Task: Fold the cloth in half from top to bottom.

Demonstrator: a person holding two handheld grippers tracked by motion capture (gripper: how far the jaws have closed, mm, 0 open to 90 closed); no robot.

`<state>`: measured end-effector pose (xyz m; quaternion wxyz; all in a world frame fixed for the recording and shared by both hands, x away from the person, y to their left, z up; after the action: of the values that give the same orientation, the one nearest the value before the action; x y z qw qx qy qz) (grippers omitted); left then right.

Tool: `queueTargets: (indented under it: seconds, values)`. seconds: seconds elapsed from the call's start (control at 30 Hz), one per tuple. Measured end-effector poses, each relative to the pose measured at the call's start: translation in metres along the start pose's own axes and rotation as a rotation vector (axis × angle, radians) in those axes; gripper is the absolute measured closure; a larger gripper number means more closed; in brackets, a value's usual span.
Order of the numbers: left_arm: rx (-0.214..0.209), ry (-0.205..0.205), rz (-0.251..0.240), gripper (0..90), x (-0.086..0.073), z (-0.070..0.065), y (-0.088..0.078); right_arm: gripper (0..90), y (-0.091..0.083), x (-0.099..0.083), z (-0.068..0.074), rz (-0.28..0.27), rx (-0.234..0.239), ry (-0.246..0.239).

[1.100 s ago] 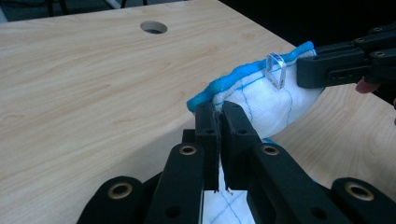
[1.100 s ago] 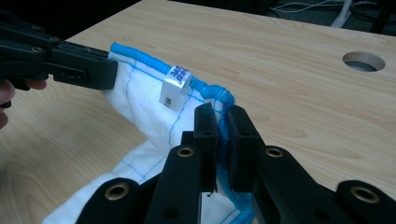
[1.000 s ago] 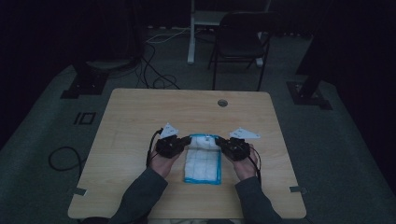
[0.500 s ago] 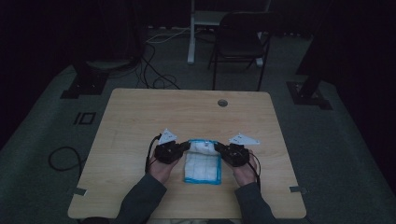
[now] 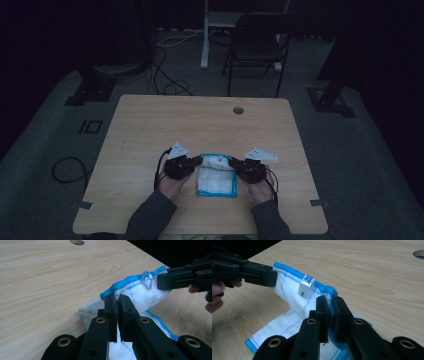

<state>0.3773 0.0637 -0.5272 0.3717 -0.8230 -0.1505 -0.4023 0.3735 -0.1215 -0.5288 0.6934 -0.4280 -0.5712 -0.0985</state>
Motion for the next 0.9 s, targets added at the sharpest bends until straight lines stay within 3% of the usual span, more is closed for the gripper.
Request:
queueTargets:
  seconds: [0.9]
  values:
    - [-0.011, -0.010, 0.011, 86.8, -0.020, -0.005, -0.003, 84.9, -0.004, -0.015, 0.009, 0.011, 0.007, 0.010]
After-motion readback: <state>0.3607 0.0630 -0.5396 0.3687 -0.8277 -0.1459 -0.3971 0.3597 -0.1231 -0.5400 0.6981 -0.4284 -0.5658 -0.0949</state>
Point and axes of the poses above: each handheld gripper's, and its own axes: y roughly forward along the jaws, x roughly out of its top, z roughly to its left, the point moved 7 cm from there along y, roughly forward along the jaws, and after that the axes turned 13 degrees about -y, right-handed, at the moved point
